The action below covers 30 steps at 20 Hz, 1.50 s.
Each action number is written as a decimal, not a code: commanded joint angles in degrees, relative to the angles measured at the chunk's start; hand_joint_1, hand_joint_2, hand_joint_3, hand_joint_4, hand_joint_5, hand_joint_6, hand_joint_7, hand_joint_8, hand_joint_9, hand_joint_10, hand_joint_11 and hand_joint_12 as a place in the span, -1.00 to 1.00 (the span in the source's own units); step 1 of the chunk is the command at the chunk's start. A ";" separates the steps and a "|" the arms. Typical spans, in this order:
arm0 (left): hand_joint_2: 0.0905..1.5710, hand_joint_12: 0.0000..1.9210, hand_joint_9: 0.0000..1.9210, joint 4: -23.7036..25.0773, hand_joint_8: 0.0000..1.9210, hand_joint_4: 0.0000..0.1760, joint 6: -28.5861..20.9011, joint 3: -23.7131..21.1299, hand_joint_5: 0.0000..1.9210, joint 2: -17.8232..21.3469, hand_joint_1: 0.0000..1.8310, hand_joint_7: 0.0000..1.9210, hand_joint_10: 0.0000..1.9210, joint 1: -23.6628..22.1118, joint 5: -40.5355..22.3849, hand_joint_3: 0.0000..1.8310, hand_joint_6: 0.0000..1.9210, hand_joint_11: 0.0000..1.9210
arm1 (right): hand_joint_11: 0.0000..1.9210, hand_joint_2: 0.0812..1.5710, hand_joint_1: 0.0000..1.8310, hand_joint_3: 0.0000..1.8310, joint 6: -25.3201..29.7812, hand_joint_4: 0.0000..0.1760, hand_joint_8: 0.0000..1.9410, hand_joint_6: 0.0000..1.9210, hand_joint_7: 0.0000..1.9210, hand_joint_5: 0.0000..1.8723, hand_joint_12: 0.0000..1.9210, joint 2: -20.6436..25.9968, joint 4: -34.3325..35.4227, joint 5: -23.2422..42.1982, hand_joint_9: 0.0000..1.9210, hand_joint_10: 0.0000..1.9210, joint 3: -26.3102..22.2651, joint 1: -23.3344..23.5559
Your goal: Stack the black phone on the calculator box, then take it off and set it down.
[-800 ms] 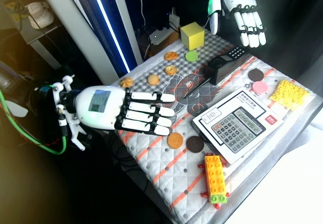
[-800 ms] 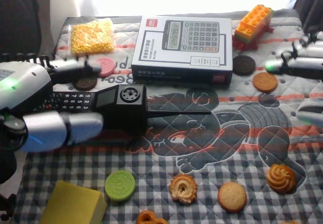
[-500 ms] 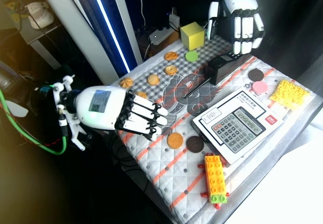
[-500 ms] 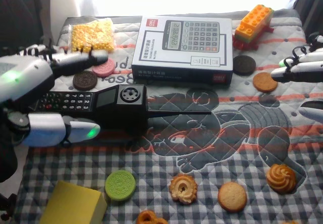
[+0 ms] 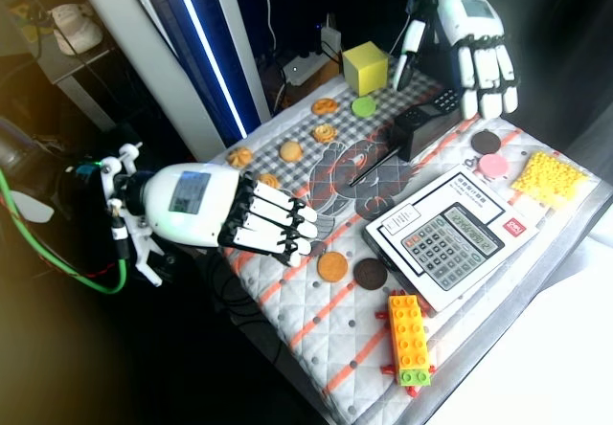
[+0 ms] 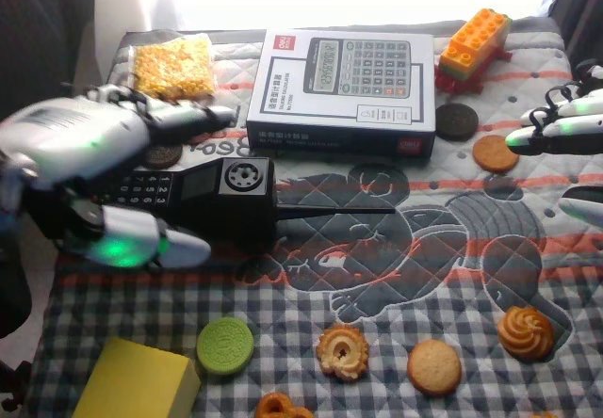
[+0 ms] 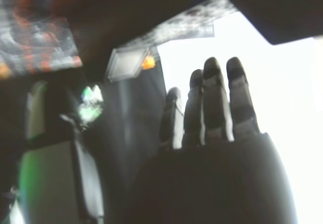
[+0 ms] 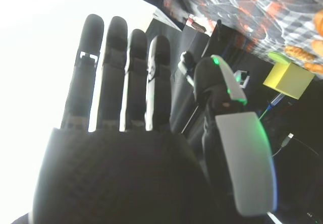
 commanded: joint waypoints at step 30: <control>0.32 0.38 0.02 7.34 0.12 -1.00 -6.93 6.90 0.22 -6.63 0.36 0.05 -0.07 -16.26 -5.24 -1.00 -0.39 -0.24 | -0.56 0.73 -0.35 -1.00 -0.03 -1.00 -1.00 -1.00 -0.39 -0.30 0.02 -0.62 1.06 6.78 -0.24 -1.00 0.22 0.08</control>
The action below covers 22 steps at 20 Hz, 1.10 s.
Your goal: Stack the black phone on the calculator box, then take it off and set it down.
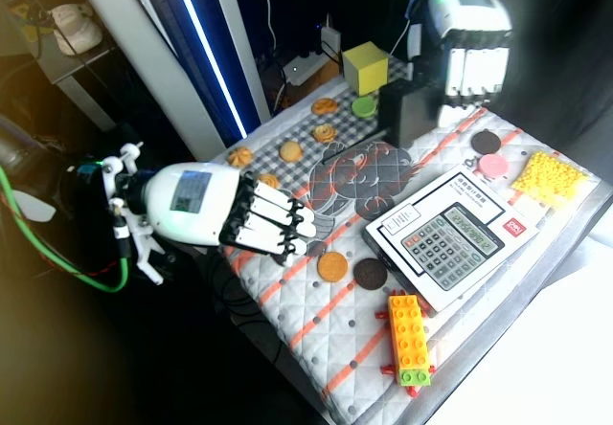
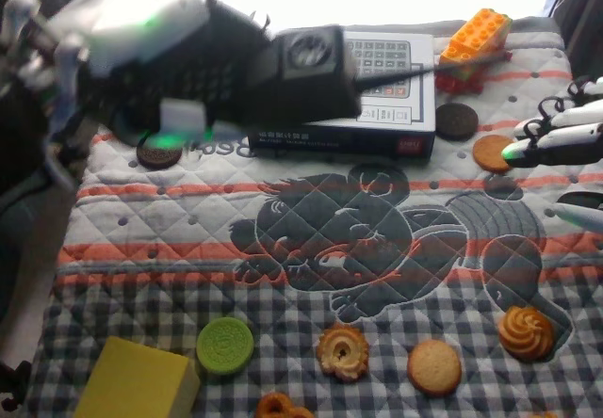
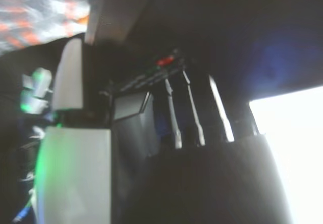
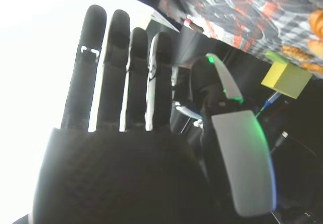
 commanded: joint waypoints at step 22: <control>0.20 -0.07 -0.24 -7.03 -0.99 -1.00 -1.63 27.20 -0.21 -24.19 0.26 -0.28 -0.94 -7.19 8.38 -1.00 -1.00 -0.65 | -0.35 0.74 -0.27 -1.00 0.58 -1.00 -0.99 -1.00 -0.35 -0.36 -0.14 -3.37 -2.94 5.64 -0.13 -0.96 2.73 2.96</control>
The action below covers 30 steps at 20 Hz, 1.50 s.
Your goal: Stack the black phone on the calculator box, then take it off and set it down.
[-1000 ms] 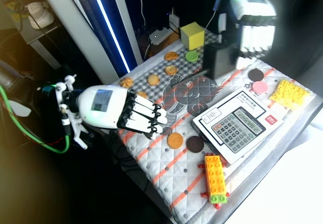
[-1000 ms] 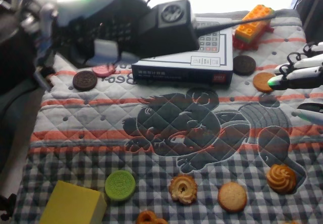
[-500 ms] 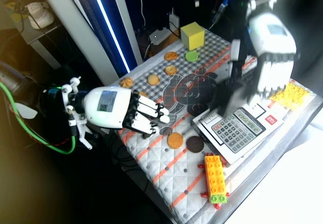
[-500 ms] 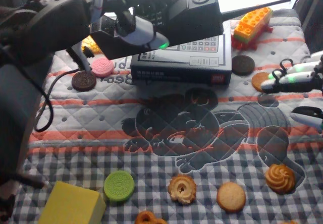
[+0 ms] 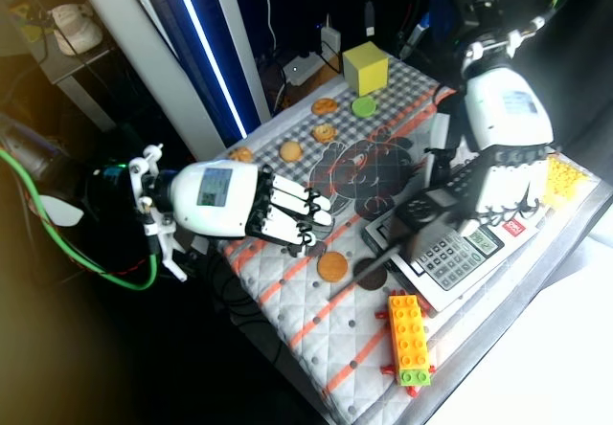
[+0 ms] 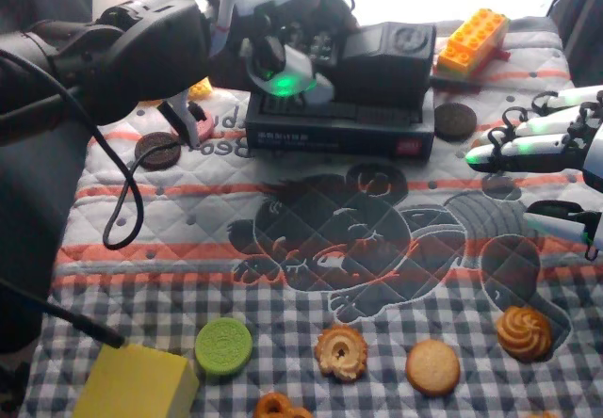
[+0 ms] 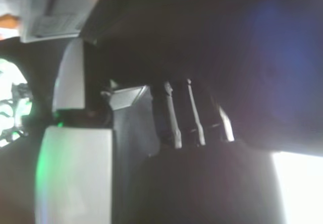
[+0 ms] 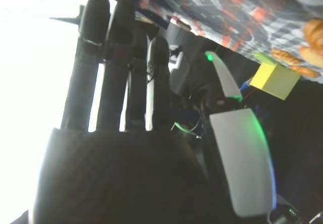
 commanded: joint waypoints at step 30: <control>-0.02 -1.00 -1.00 3.63 -1.00 0.84 -43.93 -35.60 -0.95 33.66 0.04 -1.00 -1.00 37.07 -65.45 -1.00 -1.00 -1.00 | -0.88 0.33 -0.34 -1.00 2.65 0.24 -1.00 -1.00 -0.55 -0.52 0.00 -6.55 7.22 11.20 -0.56 -1.00 5.28 13.10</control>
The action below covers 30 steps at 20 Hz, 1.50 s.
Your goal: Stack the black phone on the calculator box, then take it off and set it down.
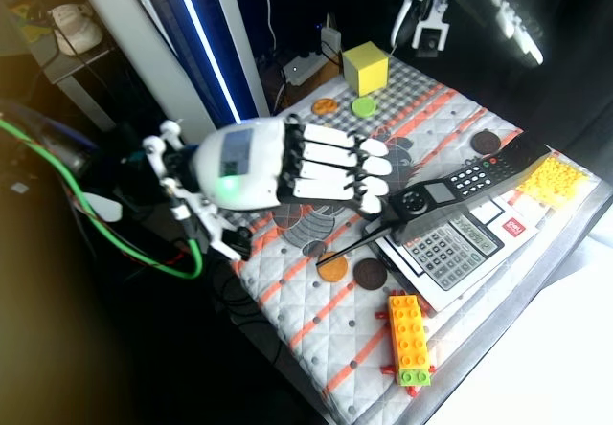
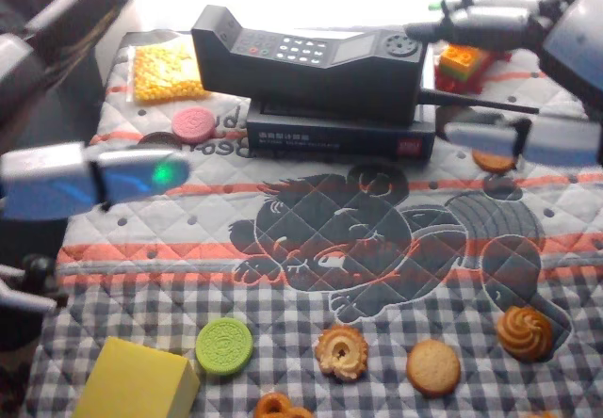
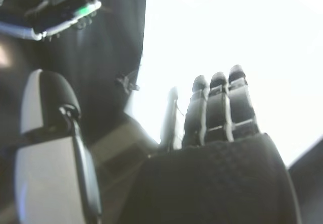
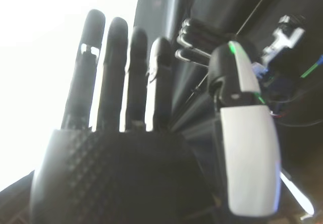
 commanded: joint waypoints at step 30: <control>0.00 -1.00 -1.00 -3.76 -1.00 0.62 -13.67 0.18 -0.99 -1.26 0.04 -1.00 -1.00 9.41 -15.68 -1.00 -1.00 -1.00 | -0.01 0.37 0.38 -1.00 -2.48 -1.00 -0.02 -0.11 0.16 0.01 0.16 -12.64 -1.47 -16.08 0.39 -0.73 11.61 15.53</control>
